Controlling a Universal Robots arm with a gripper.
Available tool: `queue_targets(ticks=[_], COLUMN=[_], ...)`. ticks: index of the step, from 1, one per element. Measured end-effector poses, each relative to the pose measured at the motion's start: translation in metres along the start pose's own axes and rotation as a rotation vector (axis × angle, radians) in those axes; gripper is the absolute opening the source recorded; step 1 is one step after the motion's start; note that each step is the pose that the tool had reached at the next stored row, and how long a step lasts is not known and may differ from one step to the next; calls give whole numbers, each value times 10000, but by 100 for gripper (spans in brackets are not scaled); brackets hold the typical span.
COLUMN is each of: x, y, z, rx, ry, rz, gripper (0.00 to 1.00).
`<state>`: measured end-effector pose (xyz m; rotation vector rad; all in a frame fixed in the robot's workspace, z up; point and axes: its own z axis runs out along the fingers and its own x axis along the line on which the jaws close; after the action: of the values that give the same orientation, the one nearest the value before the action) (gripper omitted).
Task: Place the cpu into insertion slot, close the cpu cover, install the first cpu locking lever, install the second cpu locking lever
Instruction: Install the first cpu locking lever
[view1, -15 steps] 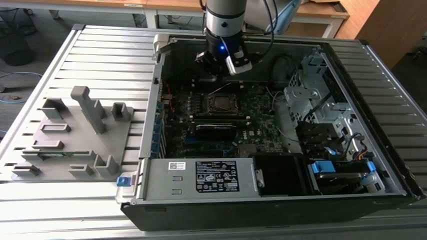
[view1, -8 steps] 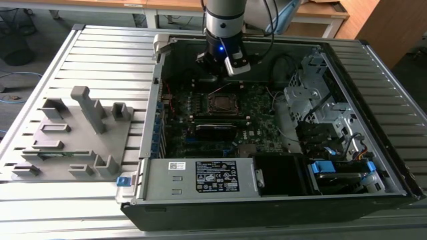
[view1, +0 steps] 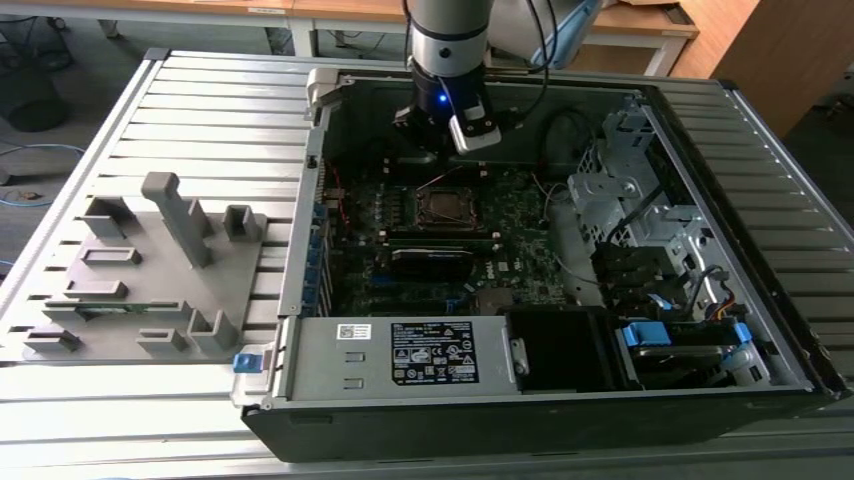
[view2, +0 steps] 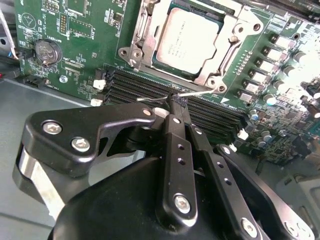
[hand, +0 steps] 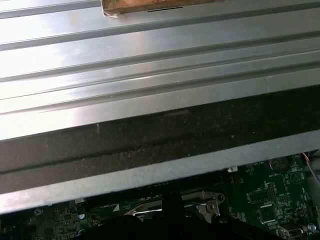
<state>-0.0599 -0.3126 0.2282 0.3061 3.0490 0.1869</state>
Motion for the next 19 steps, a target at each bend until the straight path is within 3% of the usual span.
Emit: queue_targets(ticks=[6,14,19], x=[-2,-1,1], y=[-11,-12,-17], z=[9,9,49], rx=[-50,-75,-95], ry=[-144,-153,-188], rz=[35,43,40], gripper=[11,11,11])
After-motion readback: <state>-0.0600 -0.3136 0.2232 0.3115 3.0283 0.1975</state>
